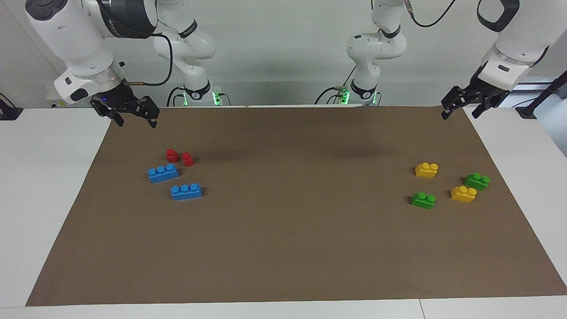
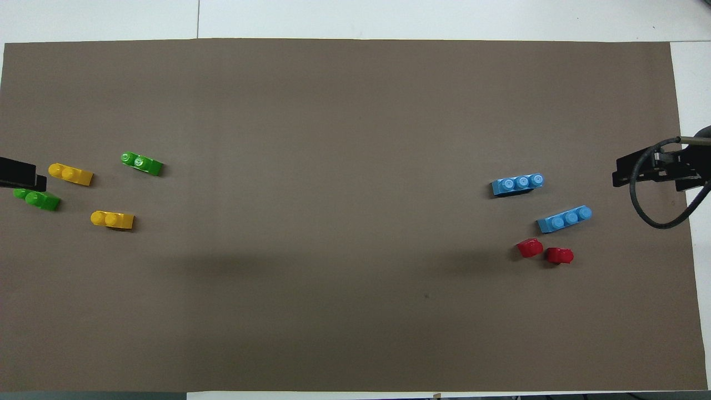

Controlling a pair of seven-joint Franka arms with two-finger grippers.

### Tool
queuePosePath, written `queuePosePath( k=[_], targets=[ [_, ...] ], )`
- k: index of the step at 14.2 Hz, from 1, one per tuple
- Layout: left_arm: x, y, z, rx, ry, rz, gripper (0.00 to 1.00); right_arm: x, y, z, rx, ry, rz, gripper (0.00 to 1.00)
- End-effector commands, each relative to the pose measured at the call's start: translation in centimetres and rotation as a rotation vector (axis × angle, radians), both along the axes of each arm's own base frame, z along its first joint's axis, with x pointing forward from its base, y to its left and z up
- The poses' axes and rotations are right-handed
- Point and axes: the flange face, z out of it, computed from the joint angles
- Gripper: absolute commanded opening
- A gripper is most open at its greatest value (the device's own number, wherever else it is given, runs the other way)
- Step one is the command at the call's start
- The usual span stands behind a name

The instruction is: Remove green block with left arm and hold with right

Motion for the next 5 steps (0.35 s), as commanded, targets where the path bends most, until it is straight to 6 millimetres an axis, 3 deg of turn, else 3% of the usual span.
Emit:
queuePosePath(
  k=[1, 5],
  targets=[
    [0.23, 0.12, 0.41, -0.004, 0.013, -0.021, 1.00, -0.09, -0.63, 0.14, -0.018, 0.011, 0.000, 1.00],
    [0.23, 0.12, 0.41, -0.004, 0.013, -0.021, 1.00, -0.09, -0.54, 0.14, -0.018, 0.011, 0.001, 1.00]
  ],
)
